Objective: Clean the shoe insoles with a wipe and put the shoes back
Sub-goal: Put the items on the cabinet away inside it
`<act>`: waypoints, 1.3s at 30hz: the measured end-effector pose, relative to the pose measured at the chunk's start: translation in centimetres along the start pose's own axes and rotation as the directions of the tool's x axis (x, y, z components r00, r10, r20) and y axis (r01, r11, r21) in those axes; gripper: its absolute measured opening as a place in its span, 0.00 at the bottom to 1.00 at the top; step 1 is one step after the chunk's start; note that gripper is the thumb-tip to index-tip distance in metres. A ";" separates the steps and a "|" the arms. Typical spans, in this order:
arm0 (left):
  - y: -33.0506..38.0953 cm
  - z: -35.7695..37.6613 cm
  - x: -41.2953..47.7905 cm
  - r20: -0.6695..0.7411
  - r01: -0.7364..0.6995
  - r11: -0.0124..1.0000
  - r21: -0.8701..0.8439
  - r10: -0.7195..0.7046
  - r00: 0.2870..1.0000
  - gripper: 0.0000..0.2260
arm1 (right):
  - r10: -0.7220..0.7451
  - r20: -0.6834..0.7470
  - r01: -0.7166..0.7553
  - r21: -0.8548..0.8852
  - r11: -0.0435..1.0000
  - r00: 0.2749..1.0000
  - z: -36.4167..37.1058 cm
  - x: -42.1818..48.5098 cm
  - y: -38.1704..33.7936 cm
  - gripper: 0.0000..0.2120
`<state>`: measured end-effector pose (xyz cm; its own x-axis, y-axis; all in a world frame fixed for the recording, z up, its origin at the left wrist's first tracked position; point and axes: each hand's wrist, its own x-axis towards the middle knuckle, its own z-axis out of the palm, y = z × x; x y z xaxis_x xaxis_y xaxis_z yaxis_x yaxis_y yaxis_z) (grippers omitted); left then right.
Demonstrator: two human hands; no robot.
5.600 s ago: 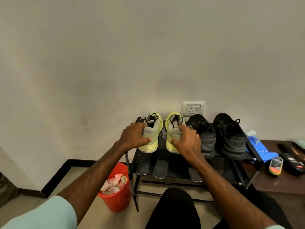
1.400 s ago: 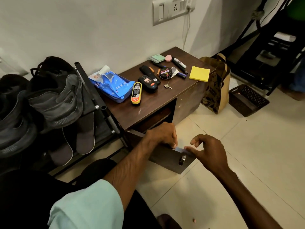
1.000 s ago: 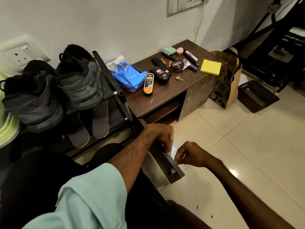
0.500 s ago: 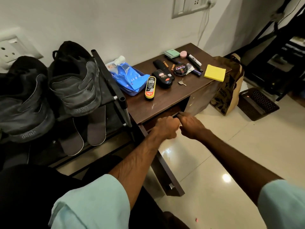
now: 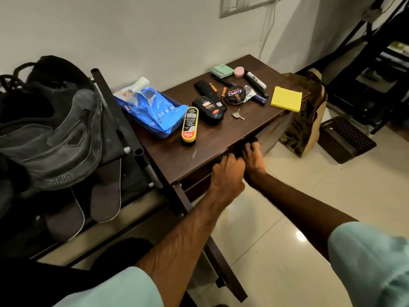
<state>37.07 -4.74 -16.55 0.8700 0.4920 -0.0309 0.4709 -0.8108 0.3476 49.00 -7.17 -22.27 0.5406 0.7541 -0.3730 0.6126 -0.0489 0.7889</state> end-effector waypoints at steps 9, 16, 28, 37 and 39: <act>0.1 -1.1 -0.6 -0.134 0.004 0.998 0.067 0.005 0.991 0.21 | 0.114 0.061 -0.110 -0.074 0.991 0.992 3.8 -3.1 0.7 0.25; 0.1 -0.7 -0.1 -0.124 -0.011 0.985 0.172 0.033 0.992 0.30 | 0.185 0.166 -0.202 0.089 0.975 0.969 5.1 -3.3 2.3 0.26; 0.2 -0.1 0.1 -0.044 -0.018 0.963 0.270 0.031 0.999 0.42 | 0.229 0.335 -0.344 0.342 0.874 0.914 8.1 -2.0 5.4 0.20; 1.0 0.0 0.1 0.003 -0.018 0.962 0.274 0.018 1.000 0.45 | 0.249 0.413 -0.454 0.531 0.715 0.876 10.6 -2.3 7.6 0.23; 0.9 -0.1 0.2 0.007 -0.015 0.961 0.276 0.014 1.000 0.46 | 0.266 0.488 -0.539 0.591 0.600 0.831 11.5 -2.5 8.5 0.25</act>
<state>37.67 -5.34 -16.18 0.8774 0.4787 -0.0322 0.4797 -0.8741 0.0760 59.54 -17.02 -20.26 0.8938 0.2944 -0.3384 0.4170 -0.8231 0.3854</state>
